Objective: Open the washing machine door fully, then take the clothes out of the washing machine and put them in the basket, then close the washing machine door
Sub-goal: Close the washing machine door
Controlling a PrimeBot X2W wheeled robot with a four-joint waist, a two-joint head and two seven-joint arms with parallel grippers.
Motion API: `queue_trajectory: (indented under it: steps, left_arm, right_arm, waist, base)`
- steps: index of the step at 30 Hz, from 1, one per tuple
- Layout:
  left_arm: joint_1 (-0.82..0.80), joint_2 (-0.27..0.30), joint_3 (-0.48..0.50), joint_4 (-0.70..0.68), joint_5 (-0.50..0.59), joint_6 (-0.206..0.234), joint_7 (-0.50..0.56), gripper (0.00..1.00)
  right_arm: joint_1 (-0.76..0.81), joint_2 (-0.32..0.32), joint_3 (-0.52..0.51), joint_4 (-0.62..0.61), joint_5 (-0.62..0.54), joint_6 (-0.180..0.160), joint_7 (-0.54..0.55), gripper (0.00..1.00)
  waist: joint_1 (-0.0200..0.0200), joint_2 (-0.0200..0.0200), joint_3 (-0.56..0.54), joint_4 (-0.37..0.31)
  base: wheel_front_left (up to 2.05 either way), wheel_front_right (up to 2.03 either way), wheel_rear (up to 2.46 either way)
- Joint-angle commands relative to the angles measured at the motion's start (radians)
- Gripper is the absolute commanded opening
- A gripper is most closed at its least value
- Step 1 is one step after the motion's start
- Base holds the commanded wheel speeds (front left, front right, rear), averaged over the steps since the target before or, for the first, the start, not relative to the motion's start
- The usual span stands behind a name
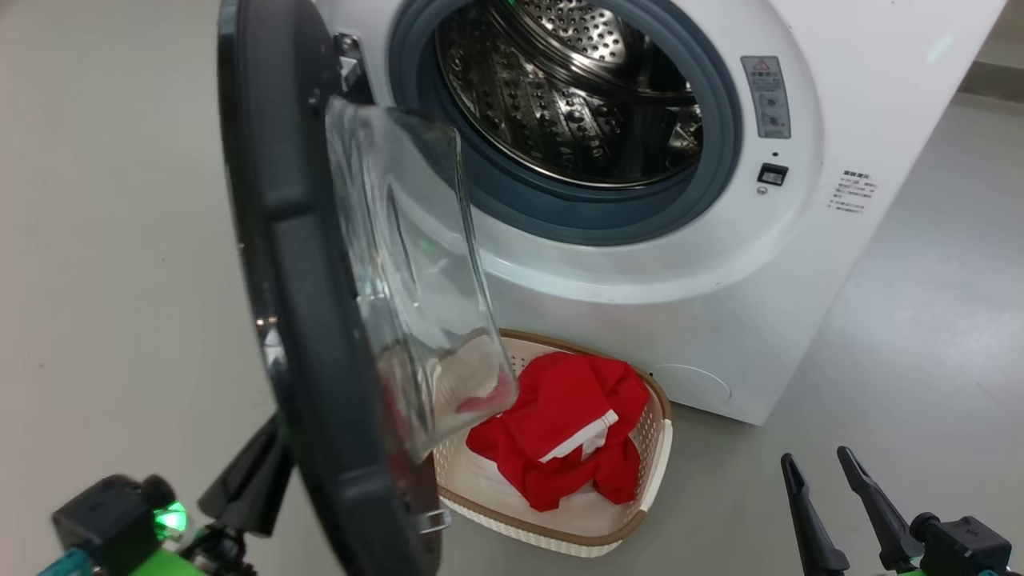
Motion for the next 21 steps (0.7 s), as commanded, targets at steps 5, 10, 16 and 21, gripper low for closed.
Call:
queue_trajectory:
  steps: [5, 10, 16, 21]
  left_arm:
    - [-0.129, 0.019, -0.049, -0.035, -0.011, -0.007, -0.008, 0.0]
    - [-0.209, -0.008, -0.108, 0.012, -0.013, -0.007, -0.008, 0.0]
    - [-0.297, -0.047, -0.147, 0.107, -0.007, -0.007, -0.008, 0.0]
    - [-0.395, -0.093, -0.166, 0.203, 0.002, -0.007, -0.008, 0.0]
  right_arm:
    - [-0.06, -0.009, 0.028, -0.027, -0.012, 0.007, -0.006, 1.0]
    - [-0.077, -0.001, 0.031, -0.027, -0.012, 0.007, -0.006, 1.0]
    - [-0.093, 0.006, 0.025, -0.029, -0.012, 0.007, -0.006, 1.0]
    - [-0.112, 0.013, 0.017, -0.036, -0.015, 0.007, -0.006, 1.0]
  waist:
    - [0.0, 0.0, 0.023, -0.036]
    - [0.0, 0.0, 0.039, -0.077]
    - [0.0, 0.0, 0.063, -0.137]
    - [0.0, 0.0, 0.098, -0.195]
  base:
    - [0.0, 0.0, 0.0]
    - [0.0, 0.0, 0.0]
    - [0.0, 0.0, 0.0]
    - [0.0, 0.0, 0.0]
